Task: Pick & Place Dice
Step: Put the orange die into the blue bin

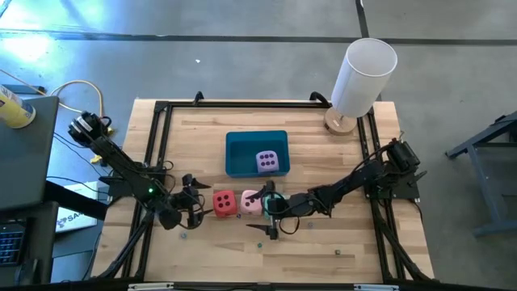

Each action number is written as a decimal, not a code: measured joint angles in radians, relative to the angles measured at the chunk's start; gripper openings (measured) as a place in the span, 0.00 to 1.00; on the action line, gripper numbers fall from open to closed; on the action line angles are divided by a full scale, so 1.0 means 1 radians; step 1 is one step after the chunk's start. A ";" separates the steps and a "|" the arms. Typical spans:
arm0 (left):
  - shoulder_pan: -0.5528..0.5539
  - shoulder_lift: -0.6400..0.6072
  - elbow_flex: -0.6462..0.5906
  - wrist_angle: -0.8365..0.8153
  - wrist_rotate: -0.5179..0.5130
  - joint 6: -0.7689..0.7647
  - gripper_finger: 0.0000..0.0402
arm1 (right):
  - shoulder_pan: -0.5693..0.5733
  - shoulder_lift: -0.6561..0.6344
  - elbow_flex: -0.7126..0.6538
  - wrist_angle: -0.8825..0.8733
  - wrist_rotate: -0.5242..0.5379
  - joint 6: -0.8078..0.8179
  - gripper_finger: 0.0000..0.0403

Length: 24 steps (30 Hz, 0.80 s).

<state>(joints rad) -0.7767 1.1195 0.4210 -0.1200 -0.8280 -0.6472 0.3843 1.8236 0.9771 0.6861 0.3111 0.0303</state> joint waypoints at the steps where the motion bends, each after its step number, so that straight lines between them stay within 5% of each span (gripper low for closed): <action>1: 0.001 0.005 0.000 0.010 0.000 0.000 0.99 | 0.000 0.000 0.000 0.000 0.000 0.000 0.99; 24: 0.032 0.134 0.000 0.187 0.029 0.048 0.99 | 0.000 0.000 0.000 -0.026 0.000 0.027 0.99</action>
<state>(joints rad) -0.7452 1.2537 0.4210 0.0675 -0.7994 -0.5992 0.3843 1.8233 0.9771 0.6598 0.3107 0.0570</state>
